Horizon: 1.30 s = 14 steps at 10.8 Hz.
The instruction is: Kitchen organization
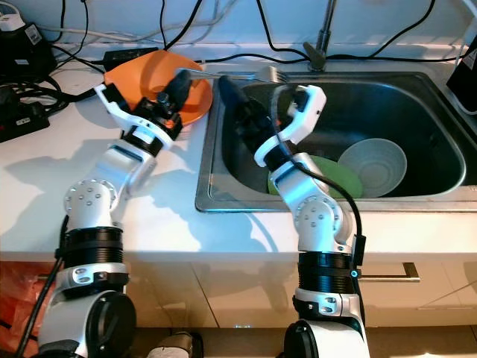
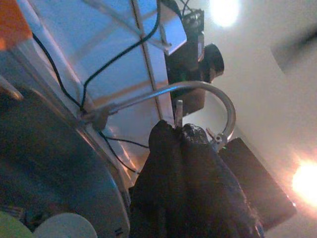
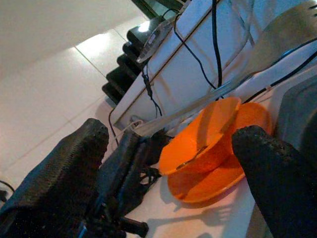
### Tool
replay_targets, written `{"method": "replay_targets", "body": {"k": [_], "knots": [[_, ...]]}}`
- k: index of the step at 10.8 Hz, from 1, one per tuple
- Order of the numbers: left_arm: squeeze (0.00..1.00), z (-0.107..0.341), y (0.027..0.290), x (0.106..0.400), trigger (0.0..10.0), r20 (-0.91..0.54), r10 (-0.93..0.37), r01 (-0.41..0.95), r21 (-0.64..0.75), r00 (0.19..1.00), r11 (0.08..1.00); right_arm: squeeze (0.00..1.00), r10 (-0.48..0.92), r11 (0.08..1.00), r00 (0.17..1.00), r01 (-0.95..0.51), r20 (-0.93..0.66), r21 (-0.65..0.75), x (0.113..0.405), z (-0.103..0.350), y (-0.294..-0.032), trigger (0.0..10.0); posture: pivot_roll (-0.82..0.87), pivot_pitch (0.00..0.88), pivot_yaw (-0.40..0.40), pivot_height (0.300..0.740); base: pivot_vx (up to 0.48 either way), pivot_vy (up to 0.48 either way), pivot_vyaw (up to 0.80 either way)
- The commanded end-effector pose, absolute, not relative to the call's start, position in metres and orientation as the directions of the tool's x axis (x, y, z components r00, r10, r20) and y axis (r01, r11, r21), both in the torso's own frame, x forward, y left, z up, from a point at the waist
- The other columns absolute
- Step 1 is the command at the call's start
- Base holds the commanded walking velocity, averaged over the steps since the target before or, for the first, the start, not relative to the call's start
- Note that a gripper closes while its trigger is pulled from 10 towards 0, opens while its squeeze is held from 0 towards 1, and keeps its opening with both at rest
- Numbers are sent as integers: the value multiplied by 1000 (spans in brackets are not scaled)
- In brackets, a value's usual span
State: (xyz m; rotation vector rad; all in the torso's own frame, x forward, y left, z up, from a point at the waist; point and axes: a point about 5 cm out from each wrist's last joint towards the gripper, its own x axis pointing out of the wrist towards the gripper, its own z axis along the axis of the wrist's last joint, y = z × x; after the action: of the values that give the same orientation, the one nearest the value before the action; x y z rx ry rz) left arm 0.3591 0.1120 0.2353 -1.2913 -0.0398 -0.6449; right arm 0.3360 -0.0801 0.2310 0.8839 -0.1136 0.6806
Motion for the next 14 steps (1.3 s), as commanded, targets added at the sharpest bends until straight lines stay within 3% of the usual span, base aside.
{"method": "replay_targets", "body": {"k": [1, 4, 11, 12, 13, 14], "knots": [[0, 240, 108, 357, 0, 389, -440, 474, -875, 810, 98, 0, 474, 372, 789, -582, 392, 723, 337, 235, -77, 10000, 71, 89, 38, 740, 0, 0, 0], [0, 245, 97, 349, 0, 420, -475, 489, -872, 773, 26, 0, 397, 252, 804, -560, 444, 789, 347, 245, -78, 10000, 75, 92, 41, 740, 0, 0, 0], [0, 239, 87, 336, 0, 406, -517, 468, -884, 753, -13, 0, 342, 250, 817, -555, 463, 794, 363, 255, -81, 10000, 76, 98, 37, 740, 0, 0, 0], [0, 238, 87, 335, 0, 403, -517, 465, -885, 755, -12, 0, 331, 246, 817, -557, 471, 793, 366, 258, -83, 4118, 77, 98, 35, 740, 0, 0, 0], [0, 240, 87, 336, 0, 407, -513, 467, -884, 756, -13, 0, 326, 240, 816, -560, 477, 793, 367, 260, -84, 0, 78, 98, 32, 740, 0, 0, 0], [0, 241, 88, 336, 0, 409, -510, 469, -883, 757, -12, 0, 322, 238, 817, -559, 479, 794, 367, 260, -84, 0, 77, 98, 31, 740, 0, 0, 0]]}}
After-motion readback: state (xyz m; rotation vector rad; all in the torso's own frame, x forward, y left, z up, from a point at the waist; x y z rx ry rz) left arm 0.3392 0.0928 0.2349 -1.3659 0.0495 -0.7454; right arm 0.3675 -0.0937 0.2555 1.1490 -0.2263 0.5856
